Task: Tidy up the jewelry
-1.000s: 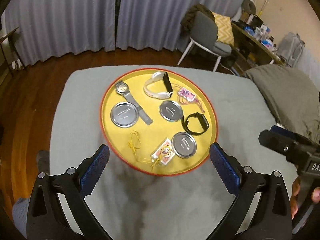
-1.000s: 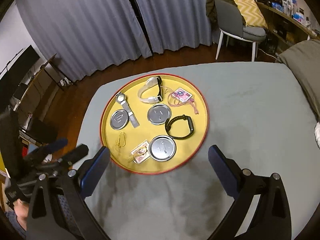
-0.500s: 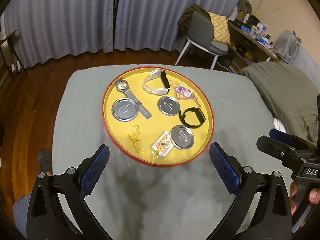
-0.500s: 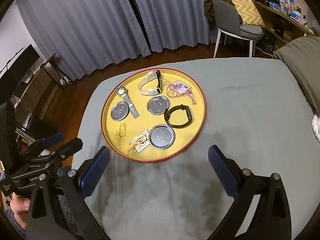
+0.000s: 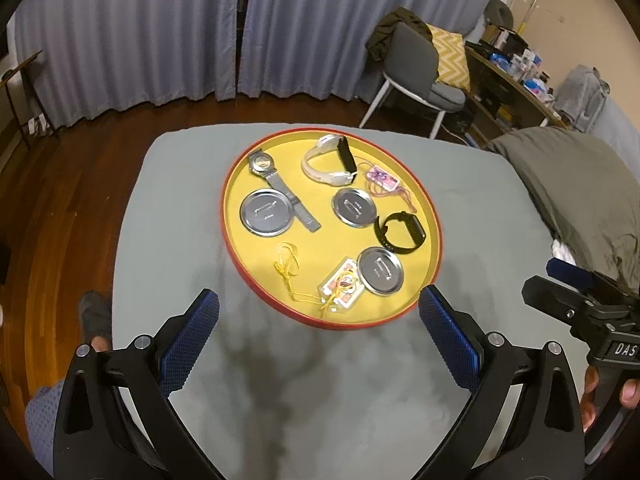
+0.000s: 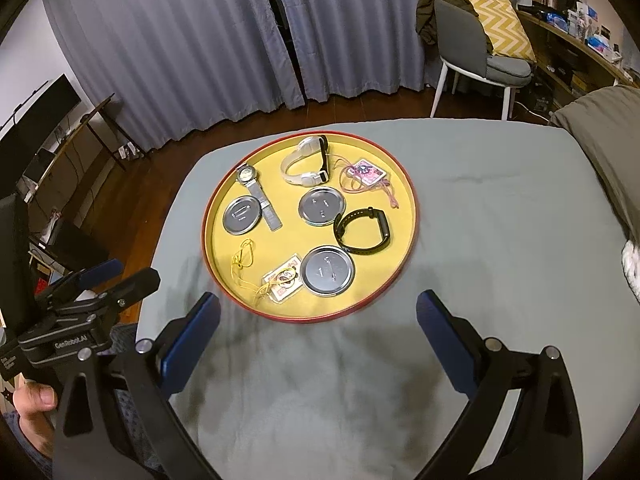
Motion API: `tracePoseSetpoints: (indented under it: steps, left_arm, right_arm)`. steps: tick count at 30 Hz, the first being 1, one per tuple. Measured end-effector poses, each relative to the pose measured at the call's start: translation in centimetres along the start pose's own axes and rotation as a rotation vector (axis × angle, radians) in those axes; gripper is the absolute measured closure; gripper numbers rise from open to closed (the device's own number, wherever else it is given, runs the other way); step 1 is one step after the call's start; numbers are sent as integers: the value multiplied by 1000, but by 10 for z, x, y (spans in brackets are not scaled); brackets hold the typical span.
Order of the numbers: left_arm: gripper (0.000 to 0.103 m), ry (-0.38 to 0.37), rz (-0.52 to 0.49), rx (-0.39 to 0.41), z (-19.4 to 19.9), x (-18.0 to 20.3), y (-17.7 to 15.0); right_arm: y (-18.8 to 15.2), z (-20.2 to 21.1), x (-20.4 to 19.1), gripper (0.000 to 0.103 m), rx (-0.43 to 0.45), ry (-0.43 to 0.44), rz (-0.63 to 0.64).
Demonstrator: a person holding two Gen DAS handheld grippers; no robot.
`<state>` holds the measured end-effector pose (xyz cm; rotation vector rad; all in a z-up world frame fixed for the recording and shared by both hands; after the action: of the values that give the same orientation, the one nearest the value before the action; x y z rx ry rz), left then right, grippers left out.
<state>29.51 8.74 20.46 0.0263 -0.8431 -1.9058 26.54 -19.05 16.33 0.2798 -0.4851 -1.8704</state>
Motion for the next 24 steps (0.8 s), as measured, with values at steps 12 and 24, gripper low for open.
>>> tracePoseSetpoints:
  steps: [12,24]
  left_arm:
    - [6,3,22,-18,-8,-10,3]
    - [6,1,34,-30,-16,-18,5]
  right_arm:
    - [4,-8,-10,9,-10,-18,30]
    - [9,-20,-14,9,-32,-24,56]
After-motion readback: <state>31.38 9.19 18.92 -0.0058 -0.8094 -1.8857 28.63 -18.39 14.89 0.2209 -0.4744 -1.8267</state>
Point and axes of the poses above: each gripper's, at about its wrist camera, not at the fingertips, and z roughly against the way its jaws point, x to its right, y to its top, the point moved 1 cm from there along -z, roughly the way its jaws point, and after that the axes turned 11 degrees about -y, right-handed, at the moved point
